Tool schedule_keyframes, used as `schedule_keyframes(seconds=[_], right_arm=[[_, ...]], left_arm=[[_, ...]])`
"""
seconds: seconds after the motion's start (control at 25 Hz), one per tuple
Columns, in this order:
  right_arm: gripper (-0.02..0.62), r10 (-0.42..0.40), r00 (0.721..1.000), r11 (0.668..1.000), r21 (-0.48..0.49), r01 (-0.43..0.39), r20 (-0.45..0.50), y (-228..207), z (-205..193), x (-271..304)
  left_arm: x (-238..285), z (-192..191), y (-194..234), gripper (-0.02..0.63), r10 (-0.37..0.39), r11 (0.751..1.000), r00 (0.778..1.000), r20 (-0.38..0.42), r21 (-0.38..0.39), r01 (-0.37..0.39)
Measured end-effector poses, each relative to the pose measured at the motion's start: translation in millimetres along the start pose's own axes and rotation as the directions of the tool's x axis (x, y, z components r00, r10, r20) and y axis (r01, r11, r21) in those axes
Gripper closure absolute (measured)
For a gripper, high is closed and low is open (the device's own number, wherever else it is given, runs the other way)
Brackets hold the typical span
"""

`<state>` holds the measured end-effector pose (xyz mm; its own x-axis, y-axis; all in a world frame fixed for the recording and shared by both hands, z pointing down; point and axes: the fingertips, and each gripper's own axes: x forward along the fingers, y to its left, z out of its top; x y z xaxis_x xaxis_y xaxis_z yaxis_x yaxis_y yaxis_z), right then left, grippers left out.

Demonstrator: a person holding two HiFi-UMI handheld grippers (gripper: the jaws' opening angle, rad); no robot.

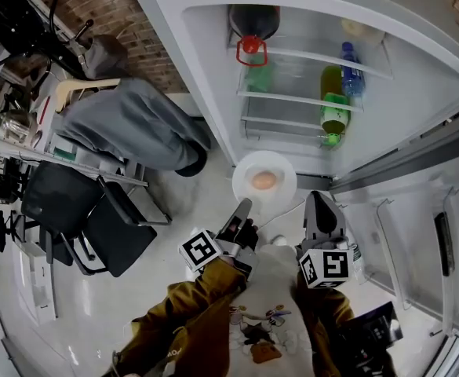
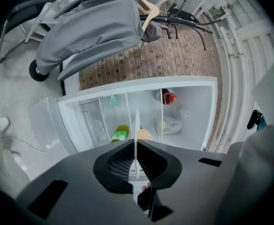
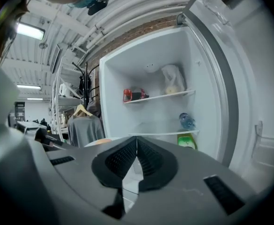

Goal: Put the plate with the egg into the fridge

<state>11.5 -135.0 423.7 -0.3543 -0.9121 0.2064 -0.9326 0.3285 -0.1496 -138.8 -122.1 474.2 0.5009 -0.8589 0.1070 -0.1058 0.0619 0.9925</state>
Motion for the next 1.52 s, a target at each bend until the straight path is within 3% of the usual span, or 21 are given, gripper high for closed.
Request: schedule_keyframes(seconds=[0.2, 0.84, 1.24, 1.52], right_arm=[[0.589, 0.004, 1.0, 0.999, 0.034, -0.005, 0.012, -1.8, -0.3, 13.1], [0.591, -0.029, 0.999, 0.994, 0.111, 0.025, 0.032, -22.6, -3.4, 34.9], [0.591, -0.025, 0.999, 0.999, 0.047, 0.023, 0.038, -26.2, 4.2, 51.0], [0.591, -0.025, 0.998, 0.998, 0.059, 0.022, 0.058, -33.6, 8.2, 61.9]], left_arm=[[21.0, 4.9, 8.7, 0.584, 0.049, 0.998, 0.999, -0.018, 0.051, -0.048], [72.5, 13.0, 6.2, 0.584, 0.044, 0.997, 0.999, -0.005, 0.068, -0.044], [94.8, 23.2, 2.6, 0.584, 0.033, 0.999, 0.999, 0.036, 0.039, -0.035], [111.7, 30.9, 1.3, 0.584, 0.027, 0.999, 0.998, 0.049, 0.033, -0.029]])
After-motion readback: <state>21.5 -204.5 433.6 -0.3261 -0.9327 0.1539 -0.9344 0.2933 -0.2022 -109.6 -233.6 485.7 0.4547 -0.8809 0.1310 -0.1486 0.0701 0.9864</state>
